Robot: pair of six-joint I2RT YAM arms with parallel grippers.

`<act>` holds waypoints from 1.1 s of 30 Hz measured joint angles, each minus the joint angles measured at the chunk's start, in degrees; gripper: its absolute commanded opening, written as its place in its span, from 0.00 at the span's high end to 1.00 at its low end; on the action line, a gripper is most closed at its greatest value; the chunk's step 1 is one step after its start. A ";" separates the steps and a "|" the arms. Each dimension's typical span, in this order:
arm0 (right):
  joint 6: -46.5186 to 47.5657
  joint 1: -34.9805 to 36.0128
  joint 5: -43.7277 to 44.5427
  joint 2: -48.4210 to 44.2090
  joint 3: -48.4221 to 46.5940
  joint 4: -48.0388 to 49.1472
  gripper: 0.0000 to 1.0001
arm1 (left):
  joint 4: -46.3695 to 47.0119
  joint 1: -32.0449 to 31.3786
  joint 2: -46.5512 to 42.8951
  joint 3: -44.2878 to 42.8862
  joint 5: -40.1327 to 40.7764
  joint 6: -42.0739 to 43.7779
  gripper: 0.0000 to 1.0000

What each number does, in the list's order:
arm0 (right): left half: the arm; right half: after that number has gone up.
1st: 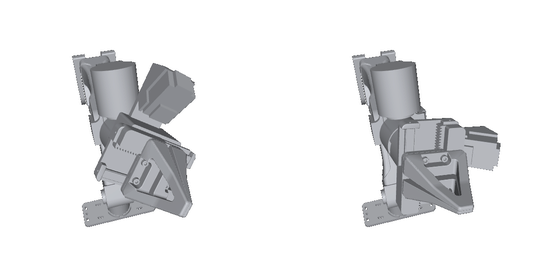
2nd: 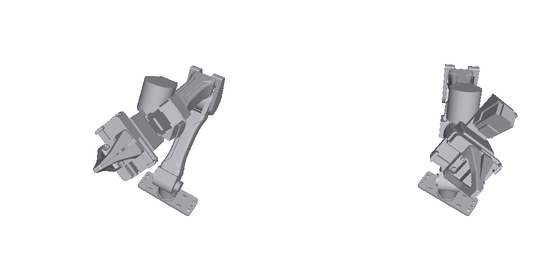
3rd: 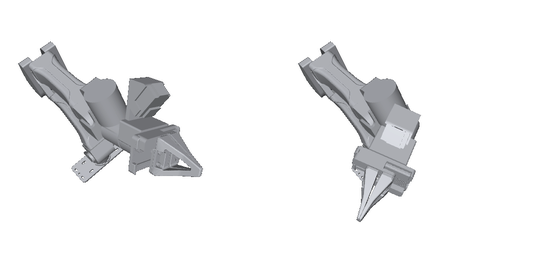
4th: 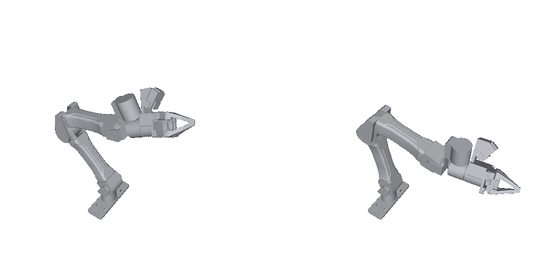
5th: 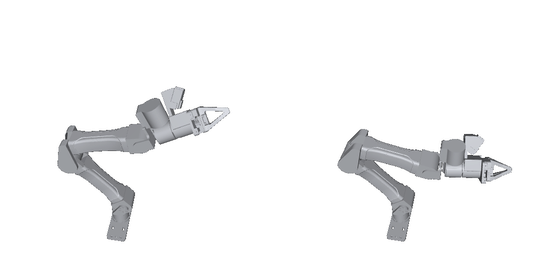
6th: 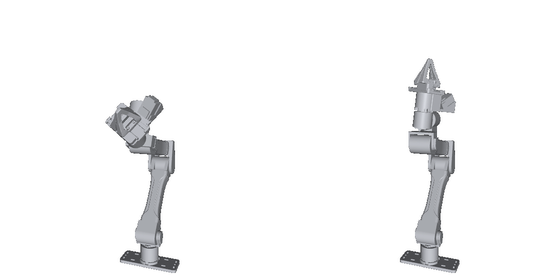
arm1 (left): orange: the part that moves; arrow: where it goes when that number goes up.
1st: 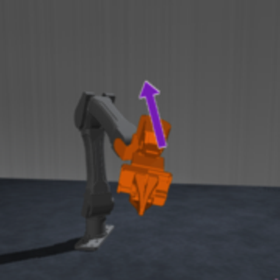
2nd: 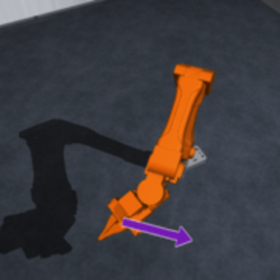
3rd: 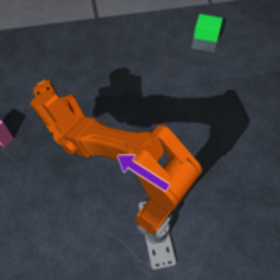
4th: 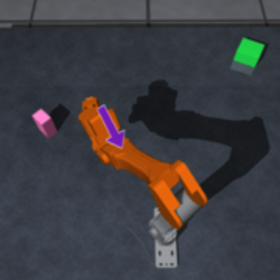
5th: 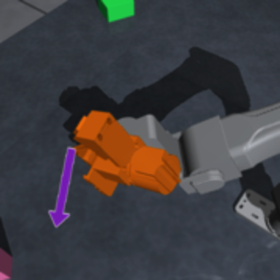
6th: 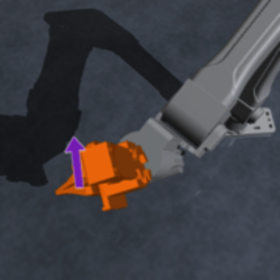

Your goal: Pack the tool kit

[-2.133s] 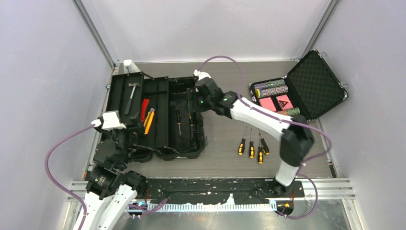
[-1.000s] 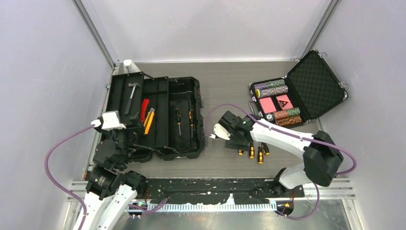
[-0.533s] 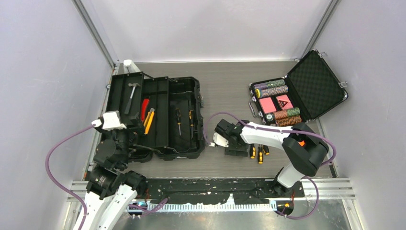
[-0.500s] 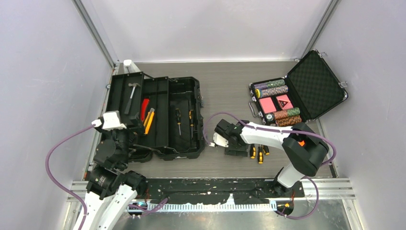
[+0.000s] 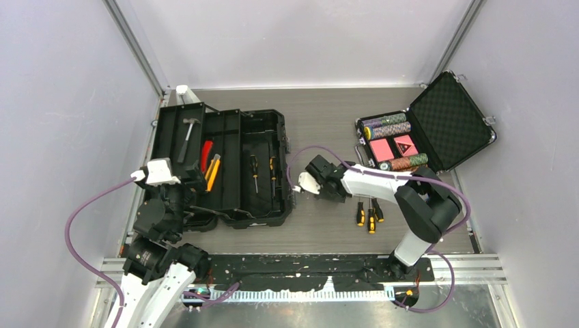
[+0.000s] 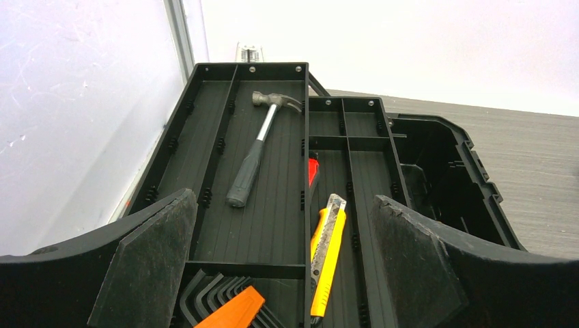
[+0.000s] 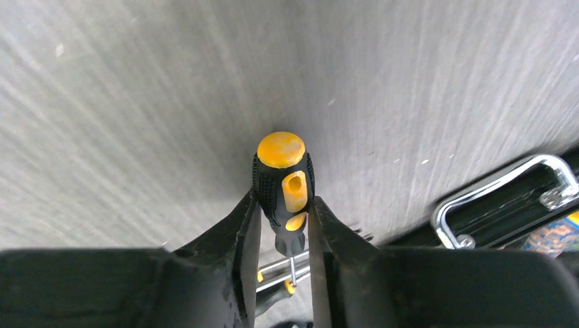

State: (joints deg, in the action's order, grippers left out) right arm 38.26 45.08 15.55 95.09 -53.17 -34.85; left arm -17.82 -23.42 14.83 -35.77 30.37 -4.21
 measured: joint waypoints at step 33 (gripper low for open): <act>-51.87 -1.16 -11.17 -10.05 -36.15 3.85 0.95 | 0.02 0.00 0.00 0.00 0.00 0.00 0.01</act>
State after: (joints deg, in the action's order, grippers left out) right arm -13.61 43.92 4.38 85.03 -89.32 -31.00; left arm -17.80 -23.42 14.83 -35.77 30.37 -4.21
